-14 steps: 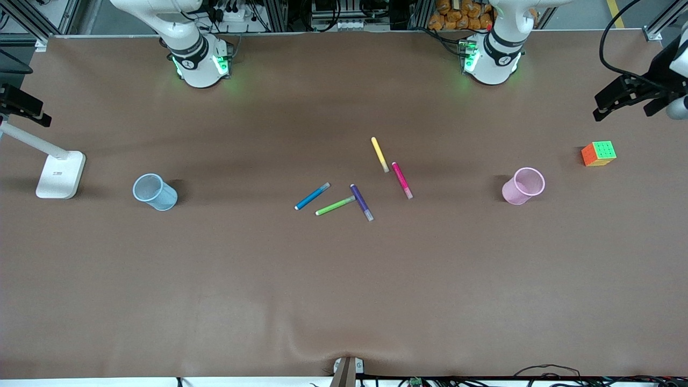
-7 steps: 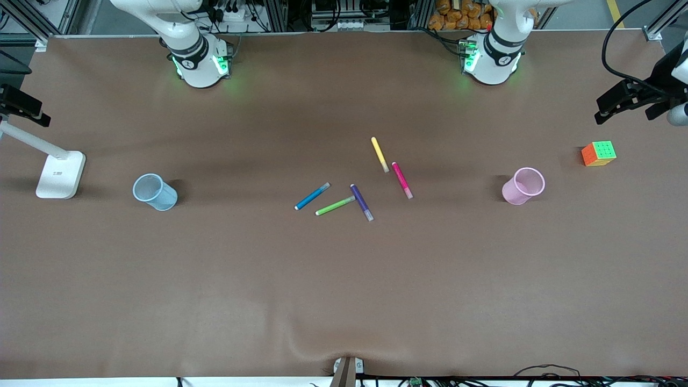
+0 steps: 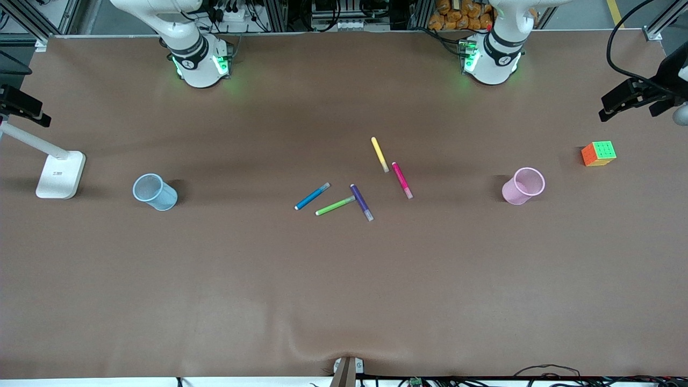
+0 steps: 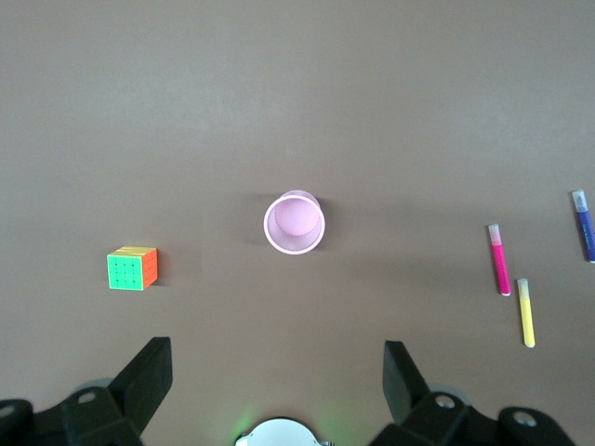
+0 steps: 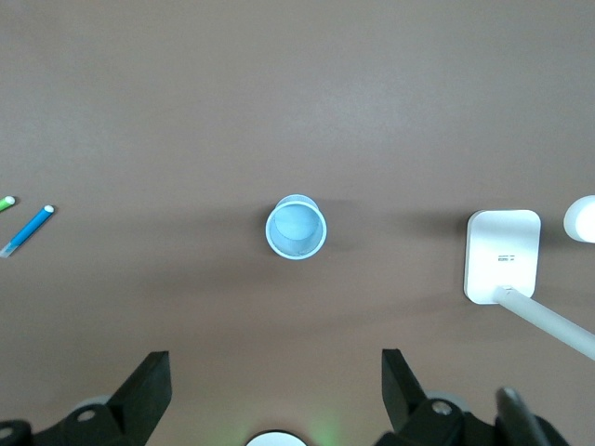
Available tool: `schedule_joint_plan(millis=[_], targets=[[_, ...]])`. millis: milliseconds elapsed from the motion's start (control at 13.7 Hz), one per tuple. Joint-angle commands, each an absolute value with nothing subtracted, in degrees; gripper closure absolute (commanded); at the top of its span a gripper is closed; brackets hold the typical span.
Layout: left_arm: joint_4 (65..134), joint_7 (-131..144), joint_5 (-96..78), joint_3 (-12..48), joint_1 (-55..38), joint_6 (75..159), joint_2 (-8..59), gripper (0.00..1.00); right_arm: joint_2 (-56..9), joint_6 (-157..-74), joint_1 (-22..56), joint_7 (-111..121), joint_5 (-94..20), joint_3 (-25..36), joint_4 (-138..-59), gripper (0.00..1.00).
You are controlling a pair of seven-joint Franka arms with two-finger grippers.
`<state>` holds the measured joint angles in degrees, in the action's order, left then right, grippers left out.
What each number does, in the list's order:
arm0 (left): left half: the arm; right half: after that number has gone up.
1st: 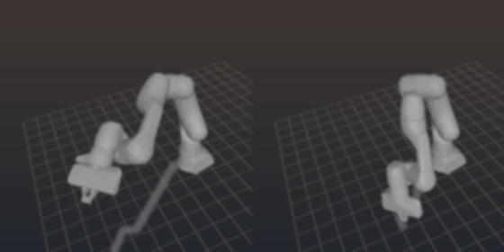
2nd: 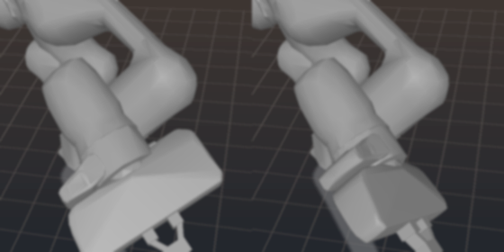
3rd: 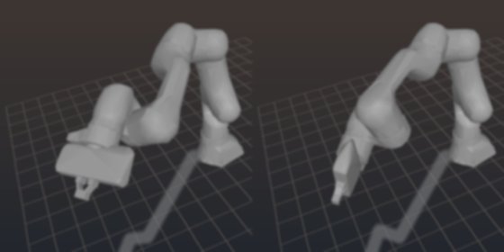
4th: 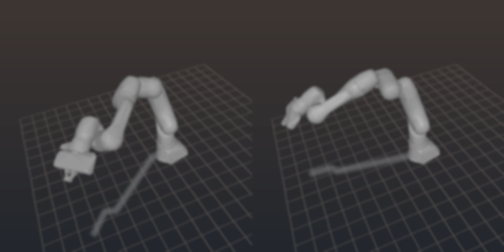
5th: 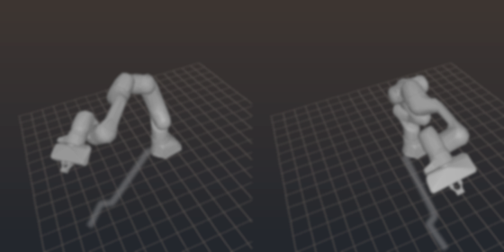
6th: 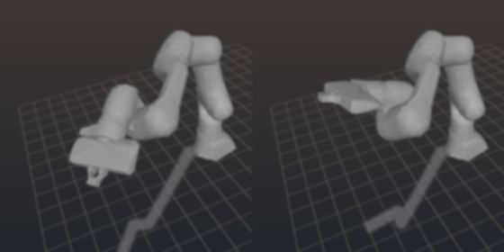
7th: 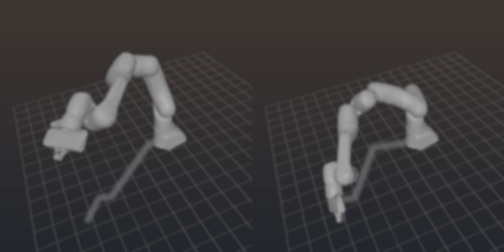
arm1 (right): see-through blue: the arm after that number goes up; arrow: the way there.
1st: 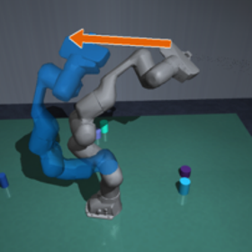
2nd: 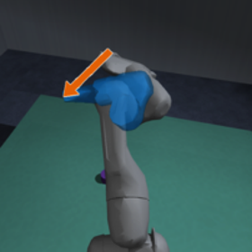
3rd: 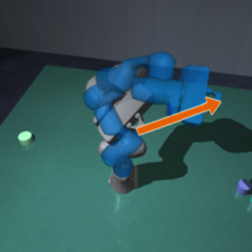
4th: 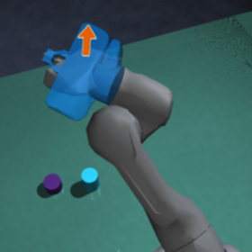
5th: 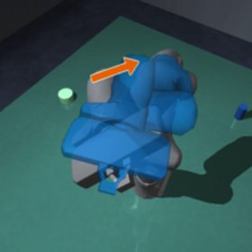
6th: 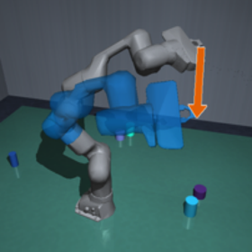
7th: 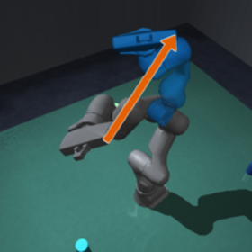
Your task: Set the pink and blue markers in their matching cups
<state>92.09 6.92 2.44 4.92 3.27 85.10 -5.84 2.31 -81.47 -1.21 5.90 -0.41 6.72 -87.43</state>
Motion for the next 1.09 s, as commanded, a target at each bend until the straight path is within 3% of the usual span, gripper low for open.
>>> schedule_joint_plan(millis=[0,584,1022], targets=[[90.35,7.21,2.46,5.53,3.25,83.67,-3.0,0.0,1.67,-80.68,-2.37,6.06,-1.58,6.24,-86.4,0.0],[90.79,10.09,1.41,5.97,1.15,83.41,2.1,0.0,0.97,-80.77,-2.46,6.06,-1.58,6.24,-86.13,0.0],[90.62,22.05,-0.69,11.6,-0.61,83.93,10.88,0.0,0.53,-81.21,-2.46,6.15,-1.58,6.24,-86.04,0.0]])
